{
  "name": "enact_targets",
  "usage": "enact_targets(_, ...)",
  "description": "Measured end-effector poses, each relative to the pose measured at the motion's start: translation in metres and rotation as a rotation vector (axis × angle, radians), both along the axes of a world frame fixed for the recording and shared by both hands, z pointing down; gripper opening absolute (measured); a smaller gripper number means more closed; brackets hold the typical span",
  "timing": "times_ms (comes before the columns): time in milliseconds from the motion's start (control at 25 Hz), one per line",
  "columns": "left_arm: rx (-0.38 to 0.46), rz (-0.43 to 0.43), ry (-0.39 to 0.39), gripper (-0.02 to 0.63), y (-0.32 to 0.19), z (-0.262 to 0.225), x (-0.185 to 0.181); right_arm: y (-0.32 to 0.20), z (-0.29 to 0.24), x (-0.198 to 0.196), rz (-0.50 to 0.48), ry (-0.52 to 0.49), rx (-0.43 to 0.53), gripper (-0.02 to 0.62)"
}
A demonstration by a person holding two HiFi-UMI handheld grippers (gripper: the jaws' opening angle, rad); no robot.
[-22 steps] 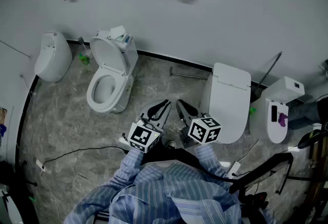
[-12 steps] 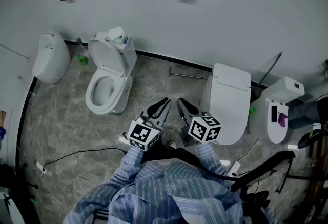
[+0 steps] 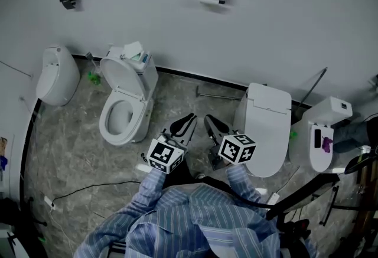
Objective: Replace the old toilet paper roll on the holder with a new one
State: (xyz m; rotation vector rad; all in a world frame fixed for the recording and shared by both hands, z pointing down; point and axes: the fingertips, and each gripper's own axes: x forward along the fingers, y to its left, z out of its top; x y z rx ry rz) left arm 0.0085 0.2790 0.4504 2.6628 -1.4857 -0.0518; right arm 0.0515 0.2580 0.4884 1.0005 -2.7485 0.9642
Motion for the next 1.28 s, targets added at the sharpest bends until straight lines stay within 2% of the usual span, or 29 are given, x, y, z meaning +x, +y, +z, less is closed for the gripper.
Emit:
enact_targets(280, -0.013, 0.024, 0.033, 0.032, -0.056, -0.004, -0.042, -0.053, -0.005, -0.039, 0.002, -0.009, -0.005, 0.014)
enact_targets(520, -0.018, 0.064, 0.03, 0.032, -0.104, -0.01, -0.074, -0.094, -0.014, -0.071, 0.018, -0.001, -0.003, 0.014)
enact_targets(1000, -0.079, 0.129, 0.047, 0.032, -0.159, 0.008, -0.131, -0.144, 0.002, -0.124, 0.067, 0.018, -0.033, 0.014)
enact_targets(1280, -0.122, 0.176, 0.069, 0.032, -0.18, 0.018, -0.13, -0.165, 0.008, -0.121, 0.119, 0.027, -0.06, 0.014)
